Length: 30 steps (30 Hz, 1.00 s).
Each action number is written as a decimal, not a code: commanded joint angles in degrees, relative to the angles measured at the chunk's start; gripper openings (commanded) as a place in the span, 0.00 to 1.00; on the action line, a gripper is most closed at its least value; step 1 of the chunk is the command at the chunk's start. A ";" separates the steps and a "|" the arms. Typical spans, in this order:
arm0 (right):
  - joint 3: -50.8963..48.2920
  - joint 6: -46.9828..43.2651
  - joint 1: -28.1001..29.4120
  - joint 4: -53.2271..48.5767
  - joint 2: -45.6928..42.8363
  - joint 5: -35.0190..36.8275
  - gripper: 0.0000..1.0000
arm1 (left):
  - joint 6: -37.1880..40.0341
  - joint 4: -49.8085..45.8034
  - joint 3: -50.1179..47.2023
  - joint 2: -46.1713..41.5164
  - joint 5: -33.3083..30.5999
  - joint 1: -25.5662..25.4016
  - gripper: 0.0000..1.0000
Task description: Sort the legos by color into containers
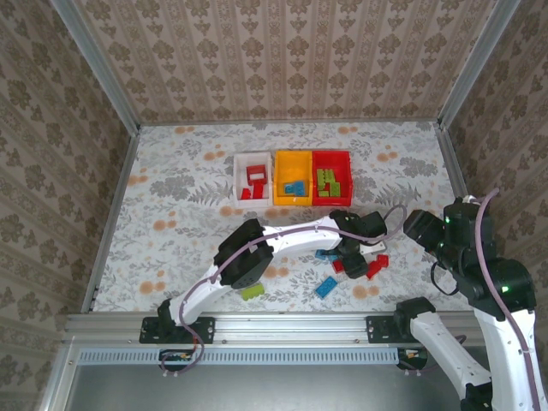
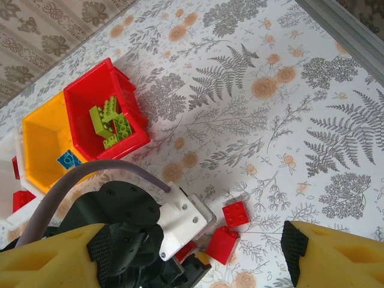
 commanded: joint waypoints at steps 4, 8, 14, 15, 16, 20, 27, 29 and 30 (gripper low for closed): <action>0.34 -0.39 -0.12 0.53 -0.61 -3.44 0.76 | -0.84 -2.73 0.56 2.43 -3.52 -1.11 0.56; -0.54 -0.13 -0.12 0.90 -0.61 -3.97 0.76 | -0.84 -3.01 0.06 2.25 -4.40 -1.29 0.48; -1.09 -0.04 -0.16 1.61 -0.17 -4.76 0.75 | -0.84 -2.77 -0.84 2.34 -4.74 -1.56 0.47; -1.09 -0.11 -0.12 1.76 -0.09 -4.86 0.75 | -0.84 -2.70 -0.71 2.44 -4.94 -1.56 0.43; -1.09 -0.20 -0.11 1.83 0.05 -4.95 0.75 | -0.84 -2.69 -0.45 2.40 -5.31 -1.56 0.40; -0.76 -0.56 -0.11 2.17 0.53 -5.08 0.74 | -1.51 -2.57 0.60 1.55 -6.89 -1.31 0.32; -0.13 -1.77 -0.11 3.59 1.89 -4.94 0.72 | -2.98 -1.82 5.00 -3.97 -9.51 0.13 0.29; 0.07 -2.10 -0.11 4.23 2.31 -4.94 0.72 | -3.98 -1.47 5.77 -6.01 -9.40 1.30 0.29; 0.22 -2.44 -0.11 4.83 2.67 -5.12 0.71 | -4.59 -1.30 5.89 -7.24 -9.21 1.99 0.28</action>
